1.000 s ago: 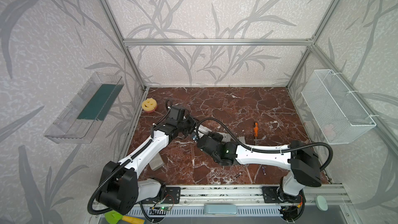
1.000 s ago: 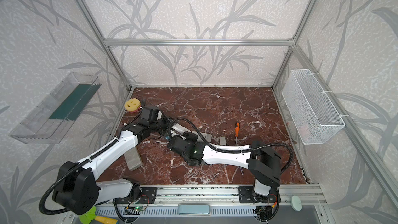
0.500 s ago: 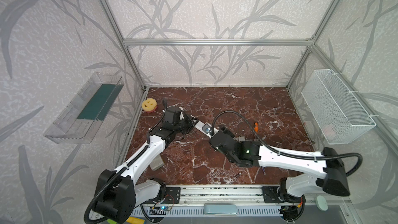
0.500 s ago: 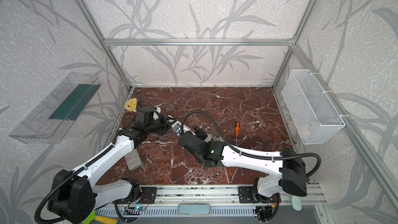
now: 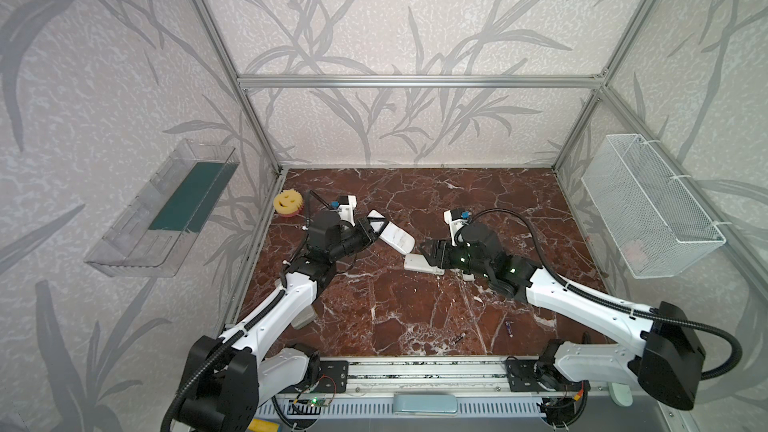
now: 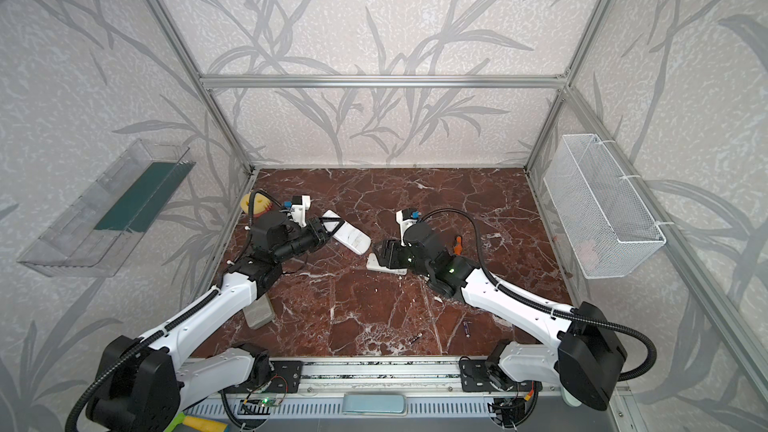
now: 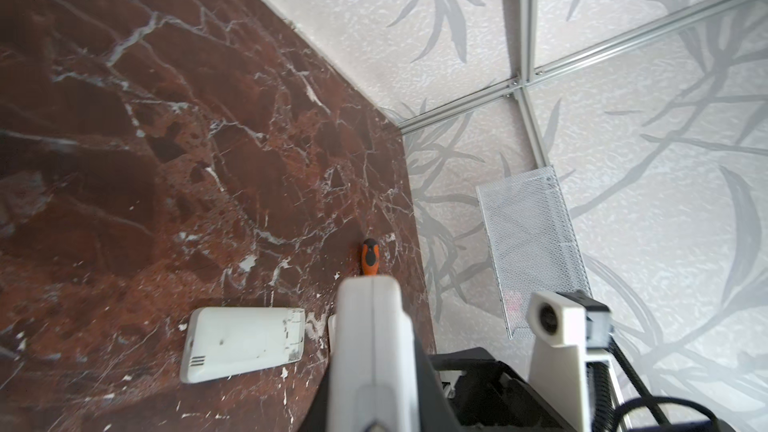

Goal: Unload the batteries from the remote control

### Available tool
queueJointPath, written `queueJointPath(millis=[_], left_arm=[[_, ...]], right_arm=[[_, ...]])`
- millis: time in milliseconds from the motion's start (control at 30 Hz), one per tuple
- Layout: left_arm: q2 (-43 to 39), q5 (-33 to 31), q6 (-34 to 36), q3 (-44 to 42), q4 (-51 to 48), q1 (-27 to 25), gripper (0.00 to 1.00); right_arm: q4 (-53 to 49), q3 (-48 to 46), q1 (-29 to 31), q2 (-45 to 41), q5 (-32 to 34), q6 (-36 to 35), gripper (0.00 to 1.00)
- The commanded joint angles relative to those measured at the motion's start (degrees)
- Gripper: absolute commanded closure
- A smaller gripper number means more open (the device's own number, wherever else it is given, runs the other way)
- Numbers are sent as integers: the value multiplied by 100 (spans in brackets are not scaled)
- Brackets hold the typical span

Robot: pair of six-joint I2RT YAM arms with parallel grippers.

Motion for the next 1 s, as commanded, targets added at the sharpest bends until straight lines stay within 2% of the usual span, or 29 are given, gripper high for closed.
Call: queueJointPath(millis=[0, 167, 367, 433, 533, 633, 733, 867, 967], left_arm=[[-206, 278, 109, -62, 910, 25, 100], [-154, 473, -6, -87, 1287, 25, 100], [-148, 467, -101, -179, 1487, 24, 100], [-155, 469, -105, -204, 1505, 25, 100], [-149, 450, -104, -222, 1499, 25, 100], [-141, 442, -80, -207, 1479, 25, 100], [-106, 448, -63, -193, 1470, 25, 100], [-71, 448, -69, -197, 1479, 25, 100], [-53, 457, -85, -197, 1488, 25, 100]], right_arm=[[1266, -25, -65, 218, -809, 899, 33], [2064, -90, -136, 624, -1161, 1483, 32], [2375, -43, -146, 900, -1259, 1733, 35], [2462, -69, -146, 945, -1261, 1795, 41], [2591, -146, -161, 970, -1270, 1890, 55], [2700, -245, -172, 975, -1228, 1998, 61], [2773, -305, -190, 982, -1211, 2079, 58], [2785, -260, -204, 1013, -1200, 2125, 42], [2759, -164, -205, 1102, -1247, 2135, 40]])
